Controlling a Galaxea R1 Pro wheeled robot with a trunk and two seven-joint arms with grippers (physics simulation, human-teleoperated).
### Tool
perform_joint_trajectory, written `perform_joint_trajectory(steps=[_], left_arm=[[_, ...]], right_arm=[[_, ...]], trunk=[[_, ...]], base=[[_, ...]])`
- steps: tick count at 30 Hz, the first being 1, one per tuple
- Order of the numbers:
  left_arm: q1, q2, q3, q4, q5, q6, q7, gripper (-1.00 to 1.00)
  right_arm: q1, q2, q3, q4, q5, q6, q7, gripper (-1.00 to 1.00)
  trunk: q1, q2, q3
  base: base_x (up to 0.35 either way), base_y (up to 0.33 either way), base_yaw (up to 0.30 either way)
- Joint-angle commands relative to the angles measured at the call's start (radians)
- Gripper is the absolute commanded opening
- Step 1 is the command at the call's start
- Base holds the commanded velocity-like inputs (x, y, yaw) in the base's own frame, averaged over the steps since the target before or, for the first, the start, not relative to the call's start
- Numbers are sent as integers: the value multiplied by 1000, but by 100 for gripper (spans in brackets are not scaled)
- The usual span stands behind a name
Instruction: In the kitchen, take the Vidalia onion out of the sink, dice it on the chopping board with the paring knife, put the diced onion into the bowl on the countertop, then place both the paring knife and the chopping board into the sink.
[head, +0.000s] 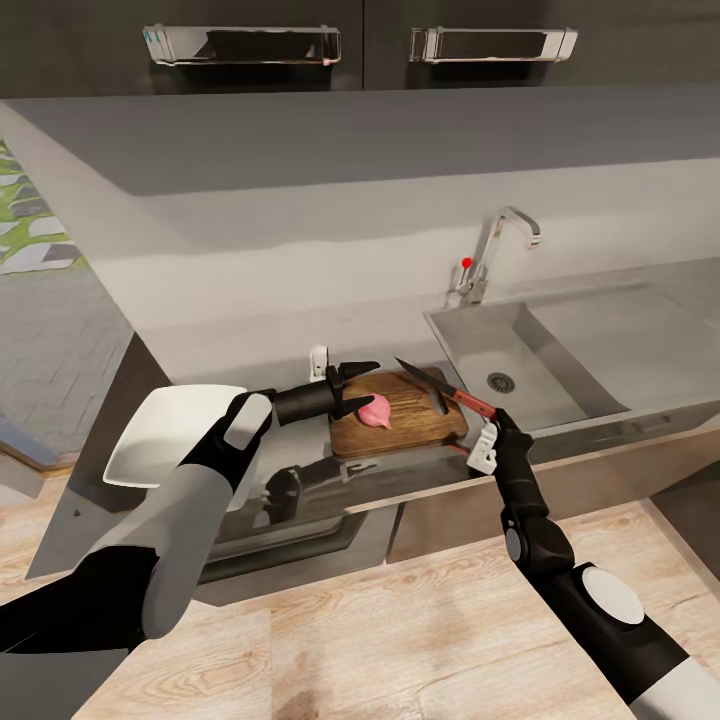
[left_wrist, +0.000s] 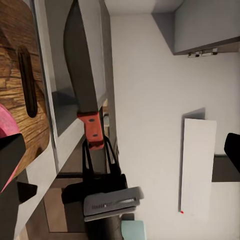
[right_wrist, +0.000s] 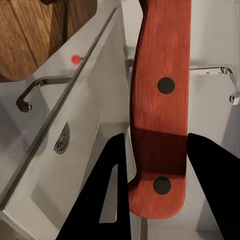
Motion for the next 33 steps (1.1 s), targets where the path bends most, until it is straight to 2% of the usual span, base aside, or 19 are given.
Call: perform_joint_trajectory(steps=[1,7,16,33], left_arm=[[-1,0,0,1,0,4,-3,100],[-1,0,0,1,0,4,-3,100],[-1,0,0,1,0,5,-3,100],[-1,0,0,1,0,5,-3,100]], right_arm=[[-1,-1,4,-1,7,9,-2,-100],[-1,-1,23,-1,7,18,-2,-100],[-1,-1,80,-2,6,59,-2,-100],[-1,-1,109,-2,4,78,-1,-100]], trunk=[[1,-2,-2],[1,-2,-2],[1,-2,-2],[1,-2,-2]], base=[[0,0,0],[0,0,0],[0,0,0],[0,0,0]])
